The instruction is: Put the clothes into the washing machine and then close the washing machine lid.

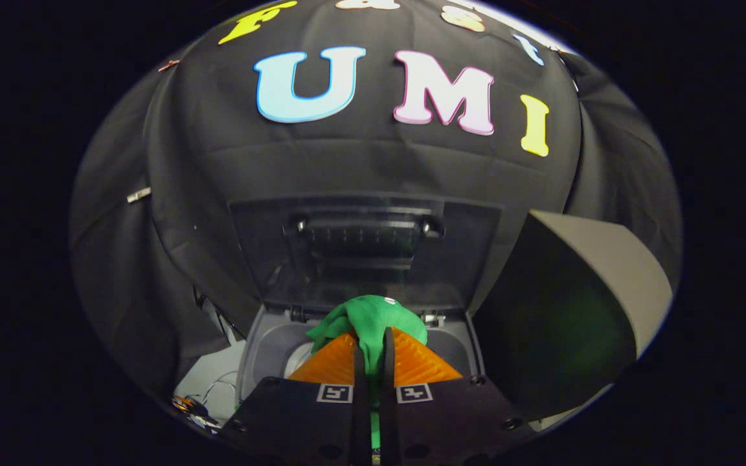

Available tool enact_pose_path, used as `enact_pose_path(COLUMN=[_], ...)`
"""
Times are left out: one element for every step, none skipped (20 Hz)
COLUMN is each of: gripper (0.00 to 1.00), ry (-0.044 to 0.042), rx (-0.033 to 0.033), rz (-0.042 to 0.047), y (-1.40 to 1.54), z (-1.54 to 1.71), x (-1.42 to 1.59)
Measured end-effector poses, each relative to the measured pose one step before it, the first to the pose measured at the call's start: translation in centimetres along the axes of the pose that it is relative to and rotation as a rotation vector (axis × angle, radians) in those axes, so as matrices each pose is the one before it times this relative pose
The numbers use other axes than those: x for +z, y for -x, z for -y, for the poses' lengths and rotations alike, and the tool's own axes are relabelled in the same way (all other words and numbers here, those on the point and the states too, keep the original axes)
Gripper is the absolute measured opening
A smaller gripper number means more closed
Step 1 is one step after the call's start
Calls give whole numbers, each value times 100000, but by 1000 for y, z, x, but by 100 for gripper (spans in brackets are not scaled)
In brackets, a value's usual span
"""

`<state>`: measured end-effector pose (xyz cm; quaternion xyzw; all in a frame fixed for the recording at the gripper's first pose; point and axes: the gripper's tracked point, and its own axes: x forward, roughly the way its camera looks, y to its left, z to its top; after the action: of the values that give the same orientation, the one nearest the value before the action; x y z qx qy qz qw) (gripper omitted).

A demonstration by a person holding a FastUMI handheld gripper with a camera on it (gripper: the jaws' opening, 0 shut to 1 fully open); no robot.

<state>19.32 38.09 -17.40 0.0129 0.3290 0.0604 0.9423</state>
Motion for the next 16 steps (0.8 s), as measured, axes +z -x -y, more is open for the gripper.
enact_pose_path(gripper=[10, 10, 10, 10, 10, 10, 10, 10, 10, 14, 19, 46, 73, 100, 97, 98], ry=[1162, 1486, 1413, 976, 161, -1078, -1141, -1145, -624, -14, -399, -39, 850, 1381, 1551, 1493], rx=[642, 777, 1217, 890, 579, 845, 1184, 1494, 514, -831, -716, -759, 1521, 1897, 635, -718], rz=[-1667, -1294, -939, -680, -771, -917, -665, -756, -1195, -1277, 815, 2684, 2245, 1541, 1045, -444], y=[-910, -921, -919, -677, -740, -756, -963, -658, -489, -425, -48, 379, -615, -274, 401, 125], z=[-436, -369, -354, -500, -290, -322, -350, -474, -9, 300, -223, -160, -462, -407, -227, 71], x=[-1289, -1196, -982, -322, -917, -735, -681, -545, -562, -638, 157, 796, -6, 257, 106, -64])
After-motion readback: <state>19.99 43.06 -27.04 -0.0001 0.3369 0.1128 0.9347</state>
